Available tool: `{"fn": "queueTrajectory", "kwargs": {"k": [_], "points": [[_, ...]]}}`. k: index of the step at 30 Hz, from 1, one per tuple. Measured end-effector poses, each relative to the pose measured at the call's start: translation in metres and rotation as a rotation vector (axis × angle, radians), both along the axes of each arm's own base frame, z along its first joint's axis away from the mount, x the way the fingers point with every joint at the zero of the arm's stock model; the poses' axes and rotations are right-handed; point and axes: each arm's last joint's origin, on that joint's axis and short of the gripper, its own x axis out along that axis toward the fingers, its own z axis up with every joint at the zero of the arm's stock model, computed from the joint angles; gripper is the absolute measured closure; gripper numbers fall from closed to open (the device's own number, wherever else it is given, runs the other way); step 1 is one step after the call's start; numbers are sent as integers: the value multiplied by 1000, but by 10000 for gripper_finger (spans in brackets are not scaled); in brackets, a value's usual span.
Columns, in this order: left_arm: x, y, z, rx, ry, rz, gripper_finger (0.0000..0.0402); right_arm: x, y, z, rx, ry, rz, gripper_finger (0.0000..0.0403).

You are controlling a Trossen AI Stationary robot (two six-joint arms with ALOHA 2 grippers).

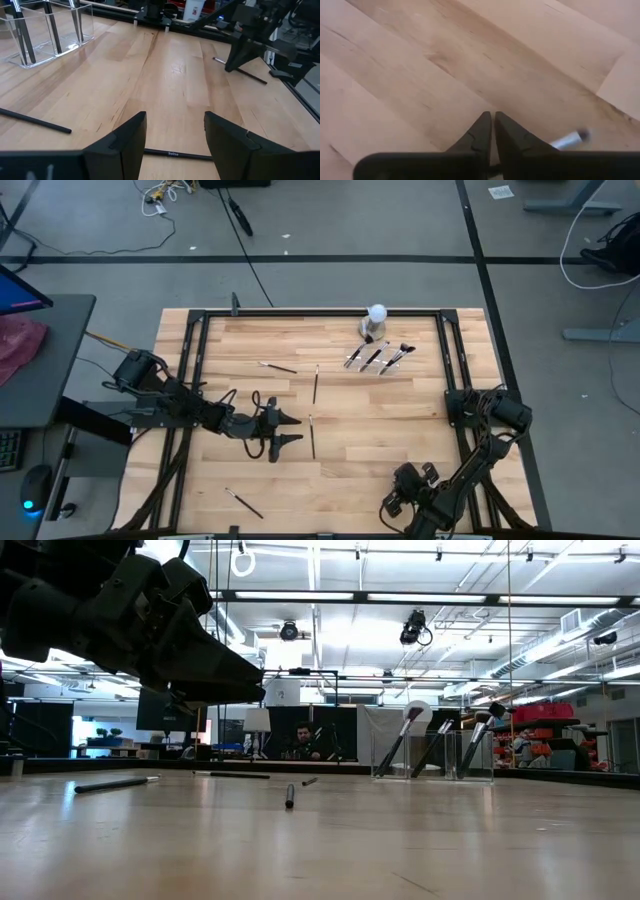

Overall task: Put items in baskets/containers
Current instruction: Put the eyeshadow brush into the transparent organizer

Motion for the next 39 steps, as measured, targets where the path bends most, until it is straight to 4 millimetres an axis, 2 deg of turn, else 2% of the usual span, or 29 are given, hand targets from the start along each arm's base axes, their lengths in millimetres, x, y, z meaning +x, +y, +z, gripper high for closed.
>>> {"fn": "queueTrajectory", "kwargs": {"k": [5, 12, 14, 16, 20, 22, 26, 30, 34, 39], "points": [[0, 0, 0, 1, 0, 0, 200, 2, 2, -12, -63, -47, 31, 378], [0, 0, 0, 1, 0, 0, 200, 7, -5, -9, -162, -170, 17, 378], [0, 0, 0, 1, 0, 0, 200, 9, -11, -8, -194, -159, 10, 376], [0, 0, 0, 1, 0, 0, 200, 10, -16, -7, -168, -53, -6, 367], [0, 0, 0, 0, -1, 0, 200, 17, -28, 10, -22, 180, -3, 320], [0, 0, 0, 0, -1, 0, 200, 18, -30, 19, 62, 229, -14, 286], [0, 0, 0, 0, 0, 0, 200, 14, -28, 46, 218, 196, -39, 205], [-1, -2, 0, 2, 1, -7, 200, 1, -22, 61, 301, 148, -148, 143], [-1, -2, 0, 3, 2, -9, 200, -9, -14, 57, 346, 152, -278, 129], [-1, -2, 0, 4, 2, -8, 200, -8, -9, 44, 326, 148, -317, 146]]}}
